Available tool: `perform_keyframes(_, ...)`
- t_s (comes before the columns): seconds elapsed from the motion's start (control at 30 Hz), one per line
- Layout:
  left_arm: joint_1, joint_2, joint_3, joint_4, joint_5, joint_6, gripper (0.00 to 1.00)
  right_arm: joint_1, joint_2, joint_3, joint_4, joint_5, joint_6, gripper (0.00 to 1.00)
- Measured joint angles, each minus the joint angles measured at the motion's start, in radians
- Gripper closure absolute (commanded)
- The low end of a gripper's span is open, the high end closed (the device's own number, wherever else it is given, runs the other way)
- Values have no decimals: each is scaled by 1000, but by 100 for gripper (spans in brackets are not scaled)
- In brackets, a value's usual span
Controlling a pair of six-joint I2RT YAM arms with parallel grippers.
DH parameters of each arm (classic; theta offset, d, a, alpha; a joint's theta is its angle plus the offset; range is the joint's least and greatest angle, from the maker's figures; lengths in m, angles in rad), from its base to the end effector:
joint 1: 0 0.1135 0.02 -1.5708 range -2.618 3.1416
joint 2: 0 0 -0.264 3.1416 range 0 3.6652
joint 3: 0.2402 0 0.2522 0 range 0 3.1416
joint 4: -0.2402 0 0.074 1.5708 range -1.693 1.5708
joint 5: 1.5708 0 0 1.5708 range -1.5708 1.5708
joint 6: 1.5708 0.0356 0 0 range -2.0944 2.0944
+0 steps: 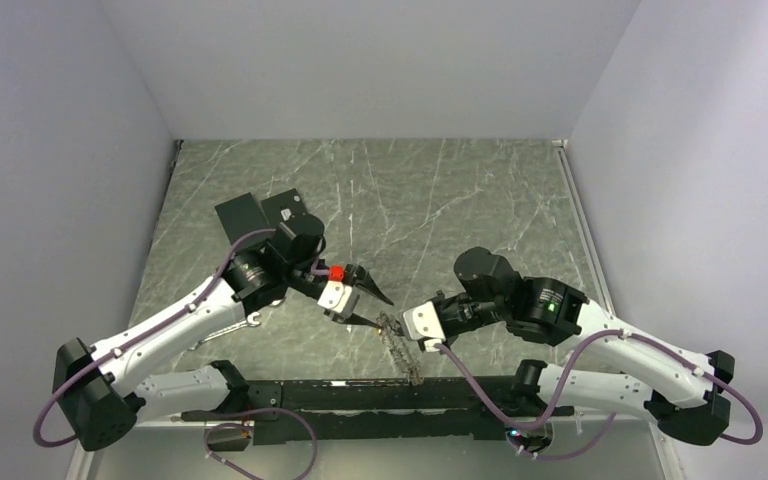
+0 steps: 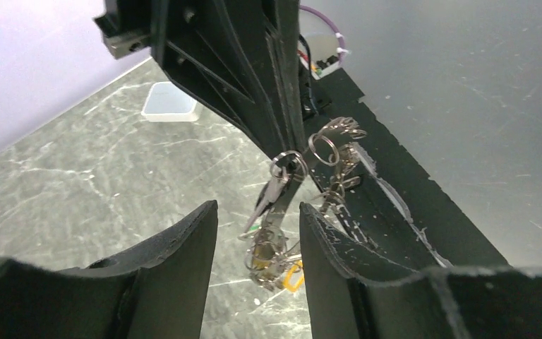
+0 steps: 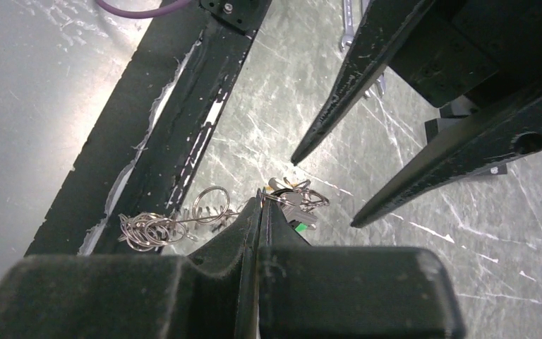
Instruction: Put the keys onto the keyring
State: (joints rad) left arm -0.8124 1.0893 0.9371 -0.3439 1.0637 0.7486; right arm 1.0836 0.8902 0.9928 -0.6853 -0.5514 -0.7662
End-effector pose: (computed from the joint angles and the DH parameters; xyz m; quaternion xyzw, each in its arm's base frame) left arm 0.1351 -0.1878 0.3262 0.7054 0.3435 -0.4495 0.4270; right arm 0.0671 0.1665 0.3460 -0.7542 0.4068 0.3088 0.4127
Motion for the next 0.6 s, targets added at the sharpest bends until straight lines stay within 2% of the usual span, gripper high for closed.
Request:
perform_keyframes(0.27, 0, 90, 71, -117, 97, 84, 49, 1, -15, -14, 13, 1, 0, 100)
perform_keyframes(0.6, -16, 195, 169, -222, 163, 176, 56, 4, -17, -24, 29, 3, 4, 100)
